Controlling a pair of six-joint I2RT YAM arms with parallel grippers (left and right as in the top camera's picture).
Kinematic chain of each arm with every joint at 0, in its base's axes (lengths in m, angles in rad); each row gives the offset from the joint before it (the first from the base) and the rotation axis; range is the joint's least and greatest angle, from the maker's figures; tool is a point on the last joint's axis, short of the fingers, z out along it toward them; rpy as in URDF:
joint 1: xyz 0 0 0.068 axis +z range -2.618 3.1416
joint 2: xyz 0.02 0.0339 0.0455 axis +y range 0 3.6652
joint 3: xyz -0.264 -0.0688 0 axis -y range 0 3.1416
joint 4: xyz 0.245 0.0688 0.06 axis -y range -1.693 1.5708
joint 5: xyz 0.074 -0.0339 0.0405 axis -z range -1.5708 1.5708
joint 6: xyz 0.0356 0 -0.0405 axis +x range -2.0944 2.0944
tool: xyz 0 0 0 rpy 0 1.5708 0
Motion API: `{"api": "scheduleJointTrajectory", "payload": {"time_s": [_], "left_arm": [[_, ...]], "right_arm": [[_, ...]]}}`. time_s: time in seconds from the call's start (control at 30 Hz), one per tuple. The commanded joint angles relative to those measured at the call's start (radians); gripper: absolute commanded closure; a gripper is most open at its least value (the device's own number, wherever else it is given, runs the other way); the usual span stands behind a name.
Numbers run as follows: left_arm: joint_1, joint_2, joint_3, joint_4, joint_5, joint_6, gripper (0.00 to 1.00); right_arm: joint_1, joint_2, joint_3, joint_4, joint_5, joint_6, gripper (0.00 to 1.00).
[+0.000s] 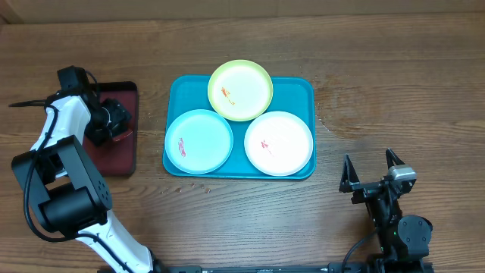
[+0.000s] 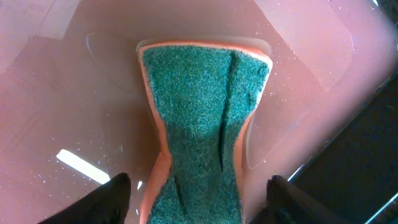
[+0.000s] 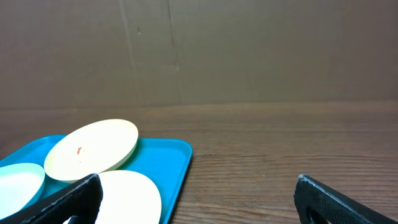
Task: Clean dirty plates on tray and stack at the side
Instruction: 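Lower the left gripper and grasp the green-orange sponge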
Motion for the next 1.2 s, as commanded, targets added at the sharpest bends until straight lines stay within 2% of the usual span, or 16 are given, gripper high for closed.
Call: {"api": "scheduleJointTrajectory", "payload": {"time_s": [0.0,0.17,0.47,0.9,0.93,1.0,1.07,1.13,1.17], "left_arm": [[0.000,0.023,-0.005,0.006,-0.001,0.023,0.27],[0.000,0.023,-0.058,0.053,-0.009,0.023,0.23],[0.000,0.023,-0.072,0.046,-0.019,0.023,0.37],[0.000,0.023,-0.142,0.055,-0.022,0.023,0.34],[0.000,0.023,-0.142,0.051,-0.022,0.023,0.39],[0.000,0.023,-0.142,0.044,-0.022,0.023,0.55],[0.000,0.023,-0.142,0.040,-0.023,0.023,0.72],[0.000,0.023,-0.142,0.029,-0.023,0.023,0.96],[0.000,0.023,-0.142,0.024,-0.023,0.023,0.96]], "right_arm": [[-0.004,-0.010,-0.010,0.004,0.006,0.007,0.00],[-0.004,-0.010,-0.010,0.004,0.006,0.007,0.00],[-0.004,-0.010,-0.010,0.004,0.006,0.007,0.00],[-0.004,-0.010,-0.010,0.004,0.006,0.007,0.00],[-0.004,-0.010,-0.010,0.004,0.006,0.007,0.00],[-0.004,-0.010,-0.010,0.004,0.006,0.007,0.00],[-0.004,-0.010,-0.010,0.004,0.006,0.007,0.00],[-0.004,-0.010,-0.010,0.004,0.006,0.007,0.00],[-0.004,-0.010,-0.010,0.004,0.006,0.007,0.00]]}}
